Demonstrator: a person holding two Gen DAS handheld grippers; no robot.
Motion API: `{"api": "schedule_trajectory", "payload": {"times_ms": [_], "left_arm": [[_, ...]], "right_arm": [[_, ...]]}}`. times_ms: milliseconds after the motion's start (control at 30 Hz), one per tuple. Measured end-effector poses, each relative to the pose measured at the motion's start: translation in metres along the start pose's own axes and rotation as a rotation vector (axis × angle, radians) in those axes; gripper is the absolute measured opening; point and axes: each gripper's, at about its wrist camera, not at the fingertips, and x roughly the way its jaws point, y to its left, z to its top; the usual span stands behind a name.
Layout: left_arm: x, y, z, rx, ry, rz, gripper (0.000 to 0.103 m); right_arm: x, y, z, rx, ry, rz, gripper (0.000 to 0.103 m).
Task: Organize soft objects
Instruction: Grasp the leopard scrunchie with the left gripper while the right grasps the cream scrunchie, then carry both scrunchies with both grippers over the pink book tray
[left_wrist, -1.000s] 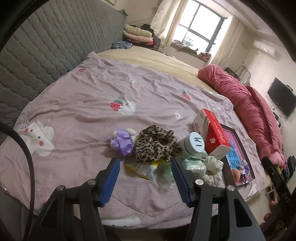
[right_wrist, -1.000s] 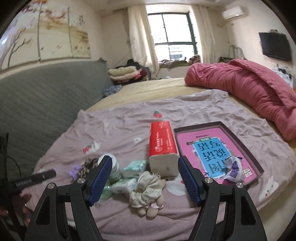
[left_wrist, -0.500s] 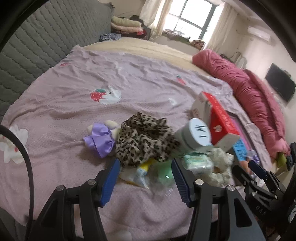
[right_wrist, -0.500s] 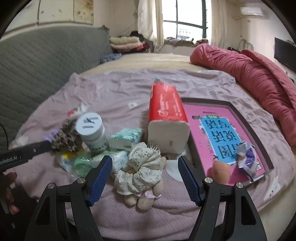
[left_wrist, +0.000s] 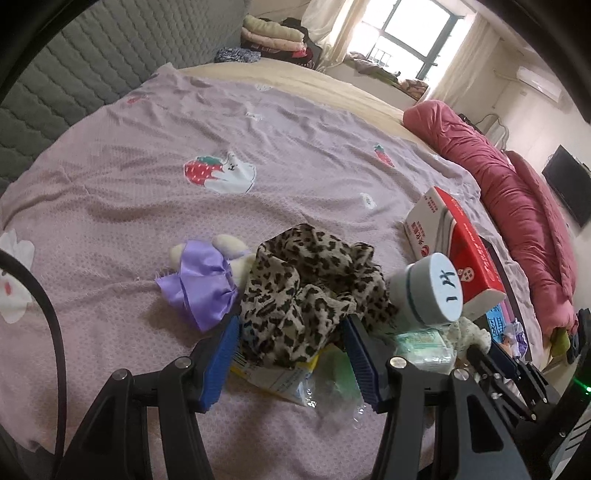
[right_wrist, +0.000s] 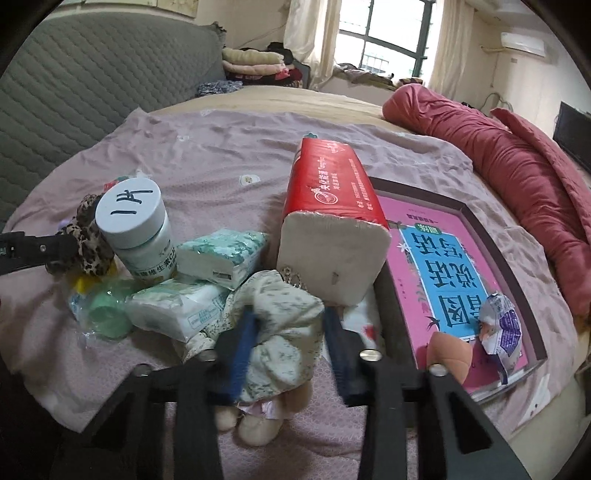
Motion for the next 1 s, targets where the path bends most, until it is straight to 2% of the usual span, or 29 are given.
{"api": "schedule_trajectory", "payload": {"times_ms": [100, 167, 233, 333, 500, 633, 800, 1000], "left_arm": [[0.005, 0.003, 0.001, -0.009, 0.007, -0.01, 0.057], [0.007, 0.002, 0.002, -0.005, 0.005, -0.019, 0.049], [0.008, -0.001, 0.002, 0.011, 0.002, -0.027, 0.033], [0.011, -0.004, 0.002, 0.028, 0.001, -0.028, 0.019], [0.008, -0.003, -0.002, 0.044, -0.023, -0.026, 0.014], [-0.014, 0.005, -0.004, 0.011, -0.087, -0.046, 0.014], [-0.034, 0.011, -0.001, -0.024, -0.127, -0.072, 0.014], [-0.046, -0.003, 0.009, -0.002, -0.155, -0.074, 0.014]], "right_arm": [[-0.004, -0.004, 0.001, 0.003, -0.02, 0.012, 0.017], [-0.008, -0.008, 0.002, 0.019, -0.038, 0.023, 0.014], [-0.013, -0.015, 0.002, 0.041, -0.054, 0.032, 0.013], [-0.02, -0.023, 0.003, 0.061, -0.077, 0.029, 0.012], [-0.03, -0.033, 0.003, 0.104, -0.105, 0.044, 0.012], [-0.041, -0.04, 0.003, 0.127, -0.141, 0.046, 0.012], [-0.052, -0.045, 0.004, 0.136, -0.182, 0.051, 0.012], [-0.066, -0.053, 0.006, 0.158, -0.228, 0.05, 0.012]]}}
